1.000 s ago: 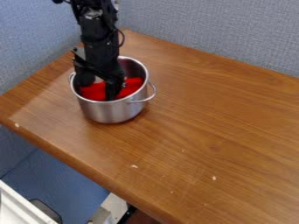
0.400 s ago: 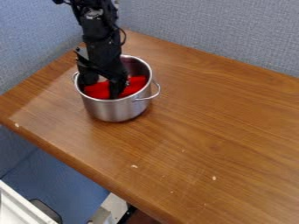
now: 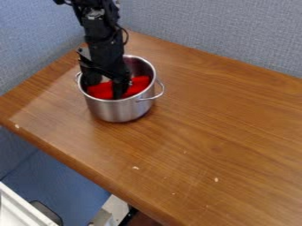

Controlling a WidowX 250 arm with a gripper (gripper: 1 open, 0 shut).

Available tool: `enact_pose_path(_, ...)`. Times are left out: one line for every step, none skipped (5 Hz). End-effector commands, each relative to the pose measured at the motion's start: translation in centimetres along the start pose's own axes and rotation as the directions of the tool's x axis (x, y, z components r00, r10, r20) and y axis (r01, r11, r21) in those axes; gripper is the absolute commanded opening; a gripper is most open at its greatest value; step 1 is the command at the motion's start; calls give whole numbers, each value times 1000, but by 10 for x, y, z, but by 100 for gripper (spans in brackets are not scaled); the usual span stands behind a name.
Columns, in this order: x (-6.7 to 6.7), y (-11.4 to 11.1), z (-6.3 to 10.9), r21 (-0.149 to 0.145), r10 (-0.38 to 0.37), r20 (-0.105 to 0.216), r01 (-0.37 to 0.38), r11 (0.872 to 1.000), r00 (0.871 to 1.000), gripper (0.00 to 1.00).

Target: Move the red object from the metal pot to the table

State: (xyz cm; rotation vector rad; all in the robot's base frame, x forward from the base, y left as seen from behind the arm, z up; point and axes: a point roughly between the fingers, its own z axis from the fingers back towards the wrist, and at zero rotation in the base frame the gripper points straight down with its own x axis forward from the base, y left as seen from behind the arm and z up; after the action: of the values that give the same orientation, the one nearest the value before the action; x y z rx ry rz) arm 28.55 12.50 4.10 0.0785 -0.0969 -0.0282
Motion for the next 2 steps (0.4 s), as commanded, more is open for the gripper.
enact_pose_path(-24,-26,-35,-82,-36,-118,26,996,992,100)
enact_pose_path(-25,-27,-34,-87,-35,-106,26,996,994,100)
